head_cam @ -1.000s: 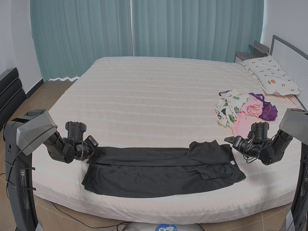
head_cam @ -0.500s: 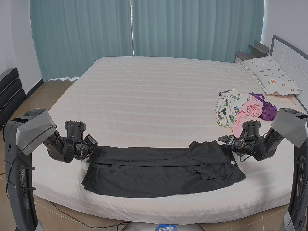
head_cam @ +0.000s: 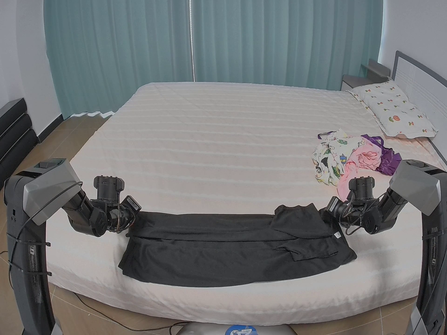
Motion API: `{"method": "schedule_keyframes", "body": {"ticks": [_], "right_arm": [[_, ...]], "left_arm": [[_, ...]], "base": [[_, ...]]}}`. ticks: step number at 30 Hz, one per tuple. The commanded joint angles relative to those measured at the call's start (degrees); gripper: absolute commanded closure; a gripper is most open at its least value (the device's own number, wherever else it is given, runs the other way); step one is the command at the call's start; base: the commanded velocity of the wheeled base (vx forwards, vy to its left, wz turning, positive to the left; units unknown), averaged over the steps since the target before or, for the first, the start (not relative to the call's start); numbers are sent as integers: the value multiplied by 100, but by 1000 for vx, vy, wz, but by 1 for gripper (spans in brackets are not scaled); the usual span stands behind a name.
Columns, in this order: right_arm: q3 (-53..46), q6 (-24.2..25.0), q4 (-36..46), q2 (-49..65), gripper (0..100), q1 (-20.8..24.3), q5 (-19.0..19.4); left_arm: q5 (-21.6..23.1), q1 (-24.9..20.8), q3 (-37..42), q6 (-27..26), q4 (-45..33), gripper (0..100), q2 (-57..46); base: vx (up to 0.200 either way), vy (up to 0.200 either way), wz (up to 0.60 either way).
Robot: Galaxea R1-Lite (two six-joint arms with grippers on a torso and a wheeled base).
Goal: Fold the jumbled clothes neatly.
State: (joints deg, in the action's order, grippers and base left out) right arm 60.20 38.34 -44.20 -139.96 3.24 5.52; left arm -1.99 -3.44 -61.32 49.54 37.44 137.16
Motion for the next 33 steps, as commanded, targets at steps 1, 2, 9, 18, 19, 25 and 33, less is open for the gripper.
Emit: {"method": "schedule_keyframes", "body": {"ticks": [1,2,9,18,19,25,33], "right_arm": [[10,24,-18,21,100,-52,1],[10,68,-36,30,100,-78,-7],[1,156,-194,21,100,-131,-69],[80,209,-264,4,100,-148,-95],[80,227,-308,-5,100,-148,-113],[89,262,-405,-31,100,-148,-166],[80,262,-405,-119,100,-122,-166]], "left_arm": [[-12,19,-38,3,18,100,4],[-12,27,-47,12,62,100,22],[-12,98,-38,99,422,100,48],[-3,159,-64,135,431,100,162],[-3,159,-73,135,431,100,162],[-3,150,-64,135,422,100,154],[14,89,-20,126,405,0,154]], "base": [[0,0,0],[0,0,0],[0,0,0],[0,0,0],[0,0,0],[0,0,0],[0,0,0]]}}
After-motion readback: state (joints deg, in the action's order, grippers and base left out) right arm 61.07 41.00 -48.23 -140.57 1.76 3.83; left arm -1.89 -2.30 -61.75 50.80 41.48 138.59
